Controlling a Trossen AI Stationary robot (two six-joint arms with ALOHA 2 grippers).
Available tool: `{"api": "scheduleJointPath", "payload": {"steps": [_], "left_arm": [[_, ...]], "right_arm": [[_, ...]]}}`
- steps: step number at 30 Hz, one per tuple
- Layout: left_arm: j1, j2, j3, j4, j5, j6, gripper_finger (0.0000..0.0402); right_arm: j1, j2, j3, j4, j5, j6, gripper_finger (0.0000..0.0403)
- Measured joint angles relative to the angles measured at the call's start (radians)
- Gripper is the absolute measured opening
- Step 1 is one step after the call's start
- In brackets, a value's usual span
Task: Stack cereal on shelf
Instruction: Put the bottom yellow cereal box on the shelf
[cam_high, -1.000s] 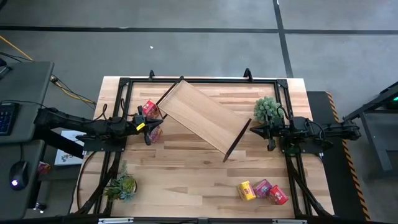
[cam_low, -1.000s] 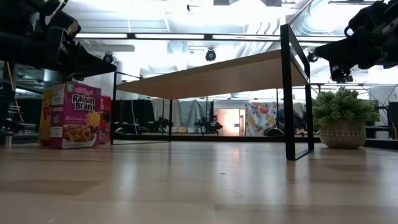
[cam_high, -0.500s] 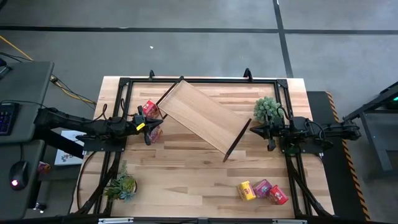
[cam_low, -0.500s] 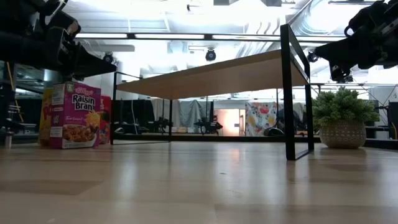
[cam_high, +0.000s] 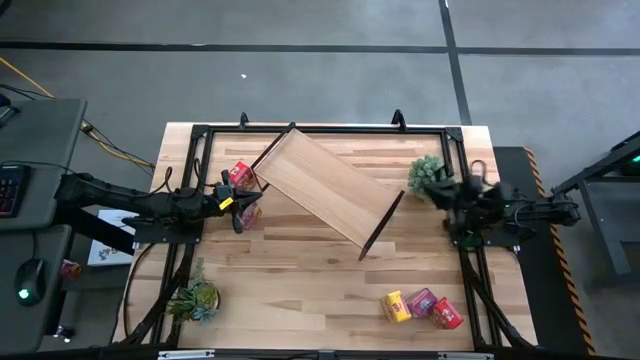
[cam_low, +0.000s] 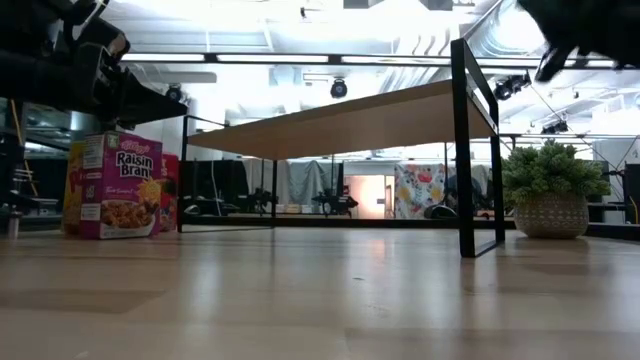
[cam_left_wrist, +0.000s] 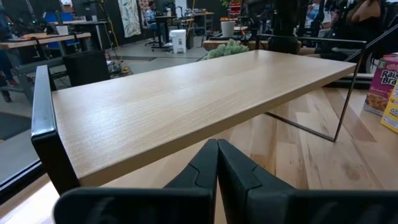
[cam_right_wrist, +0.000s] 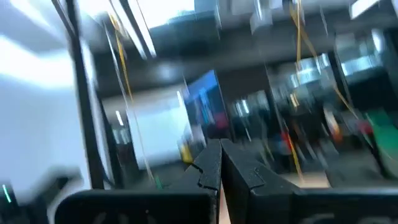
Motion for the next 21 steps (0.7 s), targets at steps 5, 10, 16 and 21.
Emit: {"api": "scheduleJointPath", "payload": {"steps": [5, 10, 16, 21], "left_arm": [[0.000, 0.000, 0.000, 0.000, 0.000, 0.000, 0.0001], [0.000, 0.000, 0.000, 0.000, 0.000, 0.000, 0.0001], [0.000, 0.000, 0.000, 0.000, 0.000, 0.000, 0.0001], [0.000, 0.000, 0.000, 0.000, 0.000, 0.000, 0.0001]], "right_arm": [[0.001, 0.046, 0.033, 0.156, -0.013, 0.062, 0.0006], [0.019, 0.188, 0.207, 0.005, -0.011, 0.047, 0.0067], [0.076, 0.466, 0.624, -0.559, 0.005, 0.083, 0.0176], [0.140, 0.765, 1.027, -1.146, -0.026, 0.293, 0.0225]]}}
